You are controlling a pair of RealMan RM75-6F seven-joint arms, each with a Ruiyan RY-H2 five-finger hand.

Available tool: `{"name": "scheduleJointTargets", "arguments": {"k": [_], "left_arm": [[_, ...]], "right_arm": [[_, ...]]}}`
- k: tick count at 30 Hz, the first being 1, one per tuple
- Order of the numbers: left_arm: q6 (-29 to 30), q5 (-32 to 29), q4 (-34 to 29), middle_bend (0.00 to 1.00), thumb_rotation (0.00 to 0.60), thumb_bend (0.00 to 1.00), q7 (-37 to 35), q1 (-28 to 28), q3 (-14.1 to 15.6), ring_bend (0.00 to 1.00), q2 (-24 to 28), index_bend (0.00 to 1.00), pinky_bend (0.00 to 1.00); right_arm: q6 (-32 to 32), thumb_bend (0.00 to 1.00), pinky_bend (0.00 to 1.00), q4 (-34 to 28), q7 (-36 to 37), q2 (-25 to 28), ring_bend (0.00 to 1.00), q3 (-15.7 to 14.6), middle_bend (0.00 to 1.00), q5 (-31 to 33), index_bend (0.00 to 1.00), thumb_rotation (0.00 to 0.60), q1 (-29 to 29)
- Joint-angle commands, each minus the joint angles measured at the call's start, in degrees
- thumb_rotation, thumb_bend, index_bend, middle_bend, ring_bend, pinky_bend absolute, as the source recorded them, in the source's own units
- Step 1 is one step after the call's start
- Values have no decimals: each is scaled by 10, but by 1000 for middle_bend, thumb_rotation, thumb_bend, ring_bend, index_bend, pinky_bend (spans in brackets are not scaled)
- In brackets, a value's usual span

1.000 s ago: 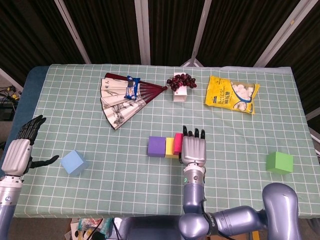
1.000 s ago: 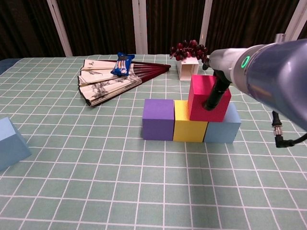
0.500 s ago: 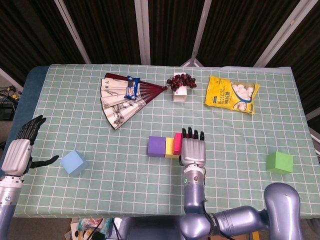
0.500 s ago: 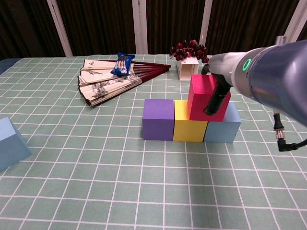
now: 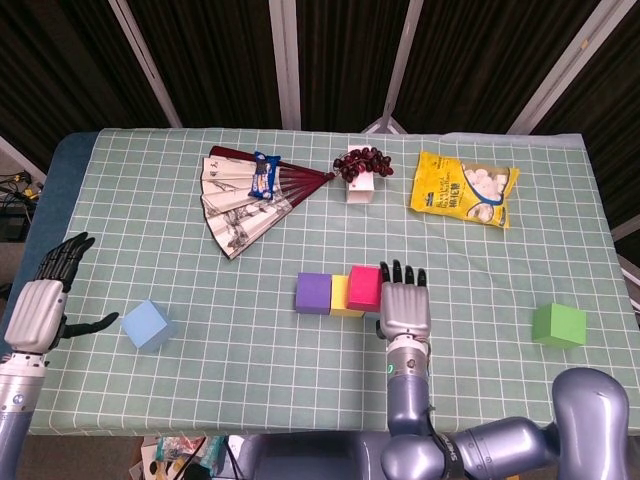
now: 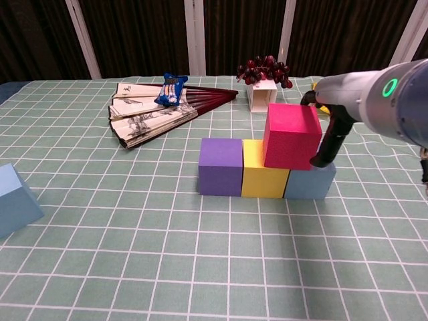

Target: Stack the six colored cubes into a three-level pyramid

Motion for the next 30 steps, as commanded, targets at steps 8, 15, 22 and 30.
{"name": "scheduleJointTargets", "arguments": {"k": [8,15,22,30], "left_arm": [[6,8,5,3,600,107,15,2,5,7,-6,0,34],[7,11,8,3,600,107,32,2,8,7,-11,0,35],[2,7,4,3,600,107,43,2,11,7,-13,0,35],[-5,16,12,3,600,77,62,-2,17,6,-19,0,35]], "right_arm": [[-20,336,0,-26,29,73,0,-21,0,-6,0,600,-50],[-45,336,0,-50,57,140,0,-36,0,-1,0,600,-95],[-115,336,0,-39,128,219,0,-96,0,-87,0,600,-157],[-182,336,0,73,267,279,0,-232,0,-315,0,600,-249]]}}
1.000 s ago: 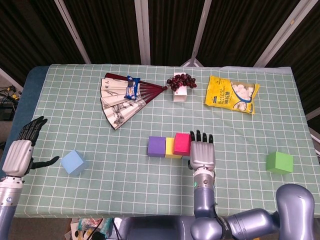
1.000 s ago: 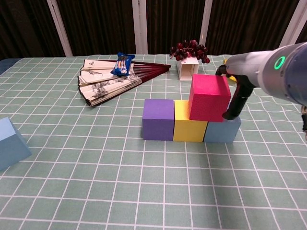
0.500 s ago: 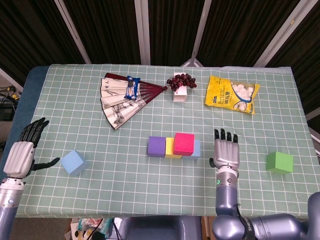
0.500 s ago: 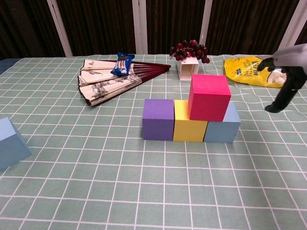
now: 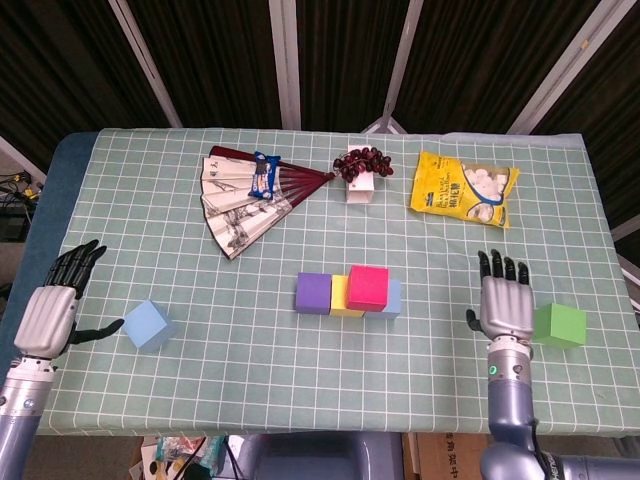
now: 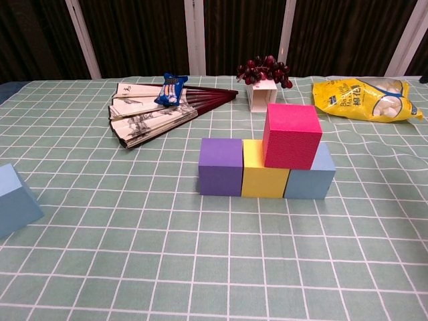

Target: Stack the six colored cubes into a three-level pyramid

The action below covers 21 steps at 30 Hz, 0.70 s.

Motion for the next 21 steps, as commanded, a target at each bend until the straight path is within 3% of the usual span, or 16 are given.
{"name": "scheduleJointTargets", "arguments": {"k": [1,10,21], "left_arm": [[-3,6,6,3,600,72,8,-2,4,6,-3,0,35],[-18,21,13,3,600,70,29,-8,18,6,-2,0,35],[-70,43,-13,3,600,27,-2,-37,27,6,69,0,35]], "right_arm": [[-45,336,0,83,99,41,0,-88,0,-131,0,600,-67],[-56,336,0,136,223,76,0,-140,0,-250,0,600,-135],[-86,337,0,166,295,100,0,-119,0,-285,0,600,-158]]}}
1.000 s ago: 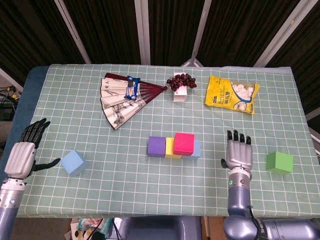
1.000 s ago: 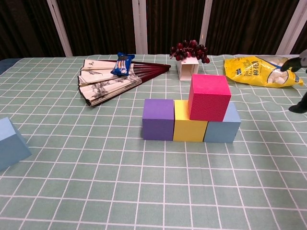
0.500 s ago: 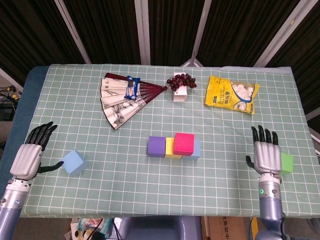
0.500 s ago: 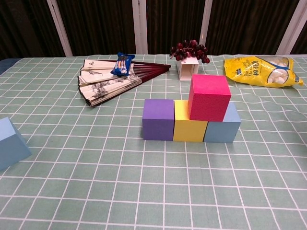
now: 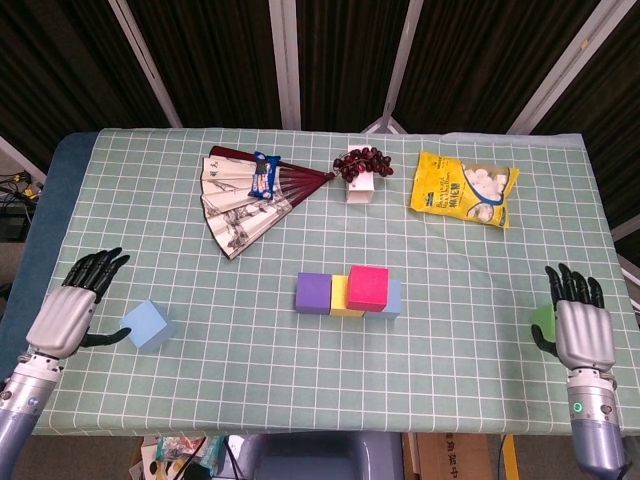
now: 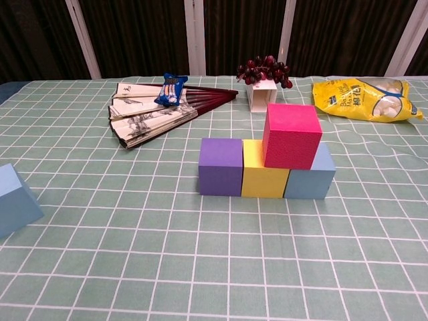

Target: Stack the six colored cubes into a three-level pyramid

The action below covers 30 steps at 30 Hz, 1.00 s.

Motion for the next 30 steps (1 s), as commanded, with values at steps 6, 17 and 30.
{"name": "scheduleJointTargets", "arguments": {"k": [6,17,30], "left_arm": [[-50,41,-10,4,600,24,-31,-23,26,6,86,0,35],[-87,59,39,10,600,24,-10,-42,44,5,89,0,35],[-168,21,60,178,600,23,50,-88,35,6,45,0,45]], "right_arm": [[-14,337,0,-1,14,4,0,7,0,-11,0,600,-14],[-23,336,0,-9,12,2,0,17,0,-22,0,600,-25],[-34,336,0,-7,7,-4,0,27,0,-30,0,600,-32]]}}
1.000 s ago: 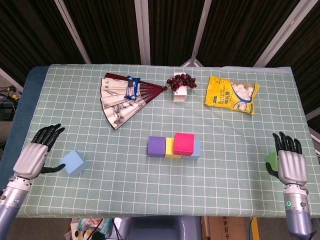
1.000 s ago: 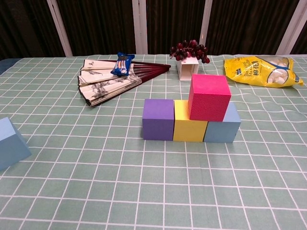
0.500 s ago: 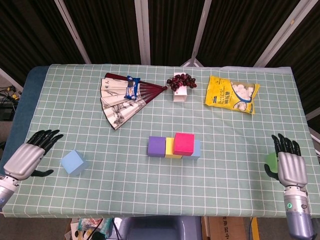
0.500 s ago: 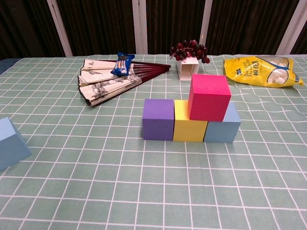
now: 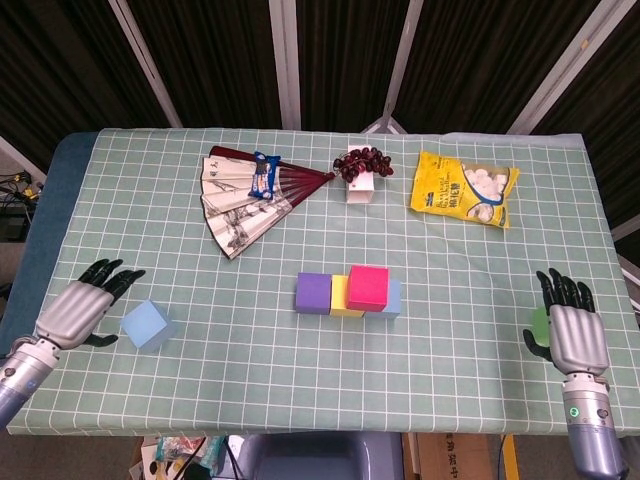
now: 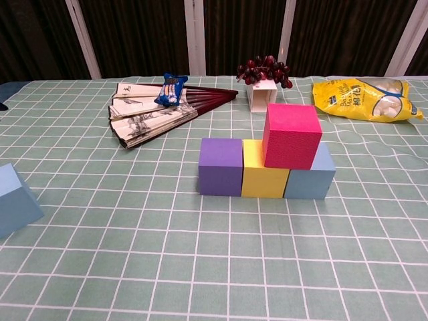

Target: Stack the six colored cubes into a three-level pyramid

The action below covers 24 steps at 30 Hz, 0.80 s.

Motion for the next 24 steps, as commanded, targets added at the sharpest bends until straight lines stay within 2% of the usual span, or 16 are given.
{"name": "scheduleJointTargets", "arguments": {"k": [1,9,24], "left_arm": [[-18,-8,4,193,600,23,16,-11,1,6,-9,0,45],[-29,-11,22,191,600,24,31,-19,7,6,-22,0,46],[-7,34,90,90,600,29,46,-25,28,6,-68,0,46]], "right_arm": [[-2,336,0,1,1,0,0,3,0,0,0,600,-1],[-7,336,0,3,4,-1,0,10,0,0,0,600,-6],[-12,335,0,0,-3,-5,0,20,0,2,0,600,-11]]}}
